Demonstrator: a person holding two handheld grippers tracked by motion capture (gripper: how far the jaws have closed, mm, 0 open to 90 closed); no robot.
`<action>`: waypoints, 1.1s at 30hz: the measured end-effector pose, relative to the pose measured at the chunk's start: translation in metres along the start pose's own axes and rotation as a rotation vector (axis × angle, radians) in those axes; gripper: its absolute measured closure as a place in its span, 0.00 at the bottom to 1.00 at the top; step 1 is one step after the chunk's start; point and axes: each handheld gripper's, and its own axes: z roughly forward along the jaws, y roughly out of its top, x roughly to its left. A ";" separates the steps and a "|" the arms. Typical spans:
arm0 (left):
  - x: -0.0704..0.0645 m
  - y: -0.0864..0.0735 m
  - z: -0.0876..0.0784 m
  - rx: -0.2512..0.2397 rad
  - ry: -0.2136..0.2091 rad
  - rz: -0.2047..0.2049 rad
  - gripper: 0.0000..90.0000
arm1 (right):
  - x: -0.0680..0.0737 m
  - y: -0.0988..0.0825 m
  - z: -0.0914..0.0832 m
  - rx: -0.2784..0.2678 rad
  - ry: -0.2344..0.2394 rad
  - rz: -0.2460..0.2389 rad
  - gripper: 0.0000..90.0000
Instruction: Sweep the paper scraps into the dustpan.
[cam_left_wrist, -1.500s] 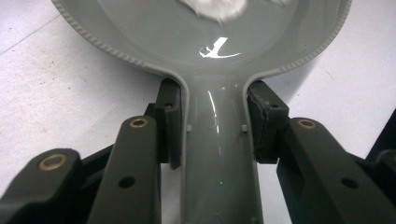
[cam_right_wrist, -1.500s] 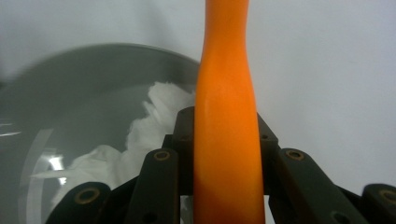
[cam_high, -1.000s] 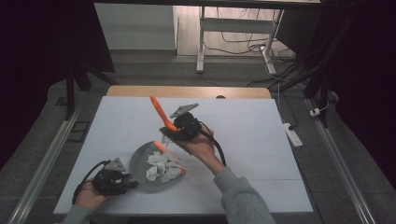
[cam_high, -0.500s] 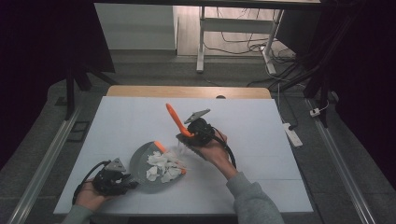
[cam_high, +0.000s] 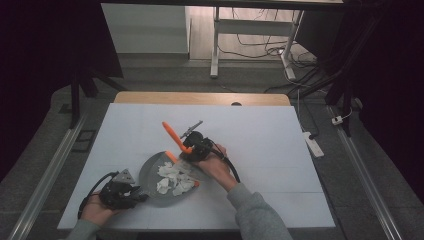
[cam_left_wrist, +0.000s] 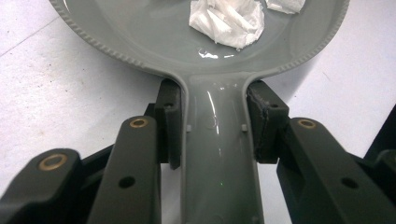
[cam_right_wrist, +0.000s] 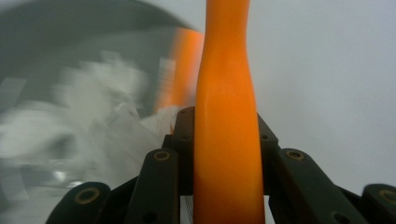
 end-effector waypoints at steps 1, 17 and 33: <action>0.000 0.000 0.000 0.001 0.001 0.000 0.68 | 0.009 0.002 0.001 -0.006 0.013 -0.013 0.79; 0.000 0.000 0.001 0.004 -0.002 0.002 0.68 | -0.006 0.011 -0.059 -0.201 -0.033 0.021 0.79; 0.000 0.000 0.001 0.003 -0.003 -0.001 0.68 | -0.004 -0.004 0.000 -0.064 -0.062 0.032 0.79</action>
